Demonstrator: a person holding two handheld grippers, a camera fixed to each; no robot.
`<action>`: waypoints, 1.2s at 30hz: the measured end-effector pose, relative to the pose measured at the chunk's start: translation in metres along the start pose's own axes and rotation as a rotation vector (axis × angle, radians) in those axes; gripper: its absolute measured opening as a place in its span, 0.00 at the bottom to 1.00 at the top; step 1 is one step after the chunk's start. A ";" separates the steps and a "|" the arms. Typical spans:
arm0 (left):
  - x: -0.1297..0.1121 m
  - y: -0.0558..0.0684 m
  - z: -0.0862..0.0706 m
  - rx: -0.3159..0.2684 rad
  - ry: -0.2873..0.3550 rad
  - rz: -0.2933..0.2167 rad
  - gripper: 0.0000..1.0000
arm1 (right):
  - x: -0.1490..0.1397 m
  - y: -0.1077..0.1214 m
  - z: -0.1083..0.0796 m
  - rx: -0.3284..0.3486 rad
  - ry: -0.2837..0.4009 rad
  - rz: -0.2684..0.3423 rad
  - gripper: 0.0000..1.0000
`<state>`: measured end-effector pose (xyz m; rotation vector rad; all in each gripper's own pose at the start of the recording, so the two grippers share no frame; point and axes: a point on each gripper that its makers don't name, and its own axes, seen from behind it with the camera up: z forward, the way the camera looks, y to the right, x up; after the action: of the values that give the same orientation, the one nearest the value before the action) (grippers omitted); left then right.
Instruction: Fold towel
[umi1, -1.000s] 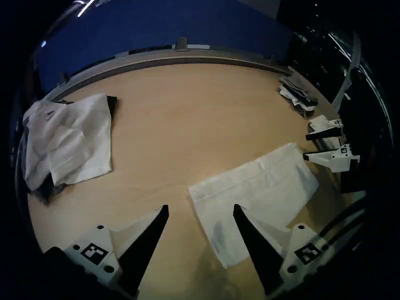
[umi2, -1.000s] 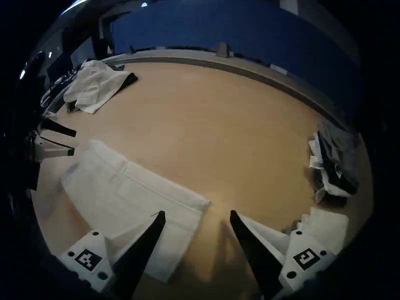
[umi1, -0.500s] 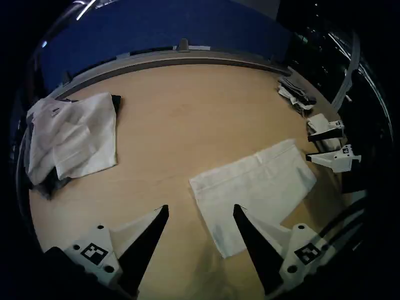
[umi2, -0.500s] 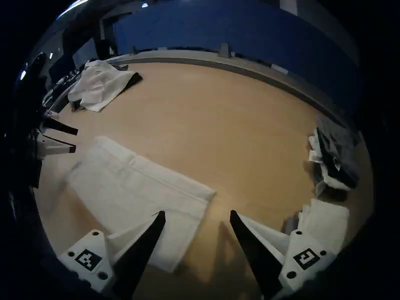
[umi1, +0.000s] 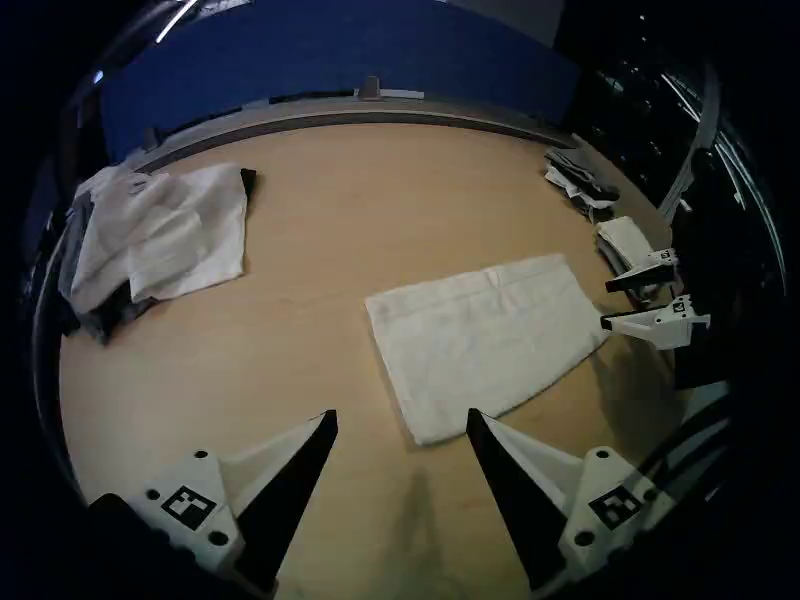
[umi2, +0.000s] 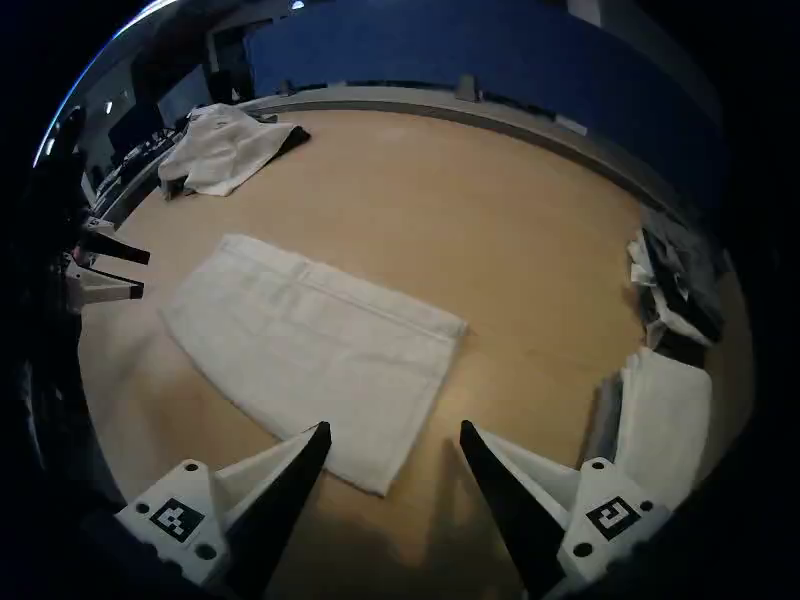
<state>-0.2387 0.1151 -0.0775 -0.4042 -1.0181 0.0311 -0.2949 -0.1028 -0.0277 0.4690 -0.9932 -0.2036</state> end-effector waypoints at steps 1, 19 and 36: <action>-0.004 0.002 -0.003 0.000 -0.002 -0.007 0.96 | -0.003 -0.002 -0.001 0.002 -0.003 -0.001 1.00; -0.045 0.018 -0.028 -0.010 -0.013 -0.082 0.96 | -0.036 -0.017 -0.009 0.035 -0.053 -0.016 0.64; -0.046 0.022 -0.031 -0.018 -0.013 -0.079 0.96 | -0.043 -0.016 0.004 0.051 -0.078 -0.023 0.33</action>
<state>-0.2338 0.1159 -0.1374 -0.3800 -1.0470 -0.0467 -0.3204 -0.1020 -0.0656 0.5226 -1.0715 -0.2190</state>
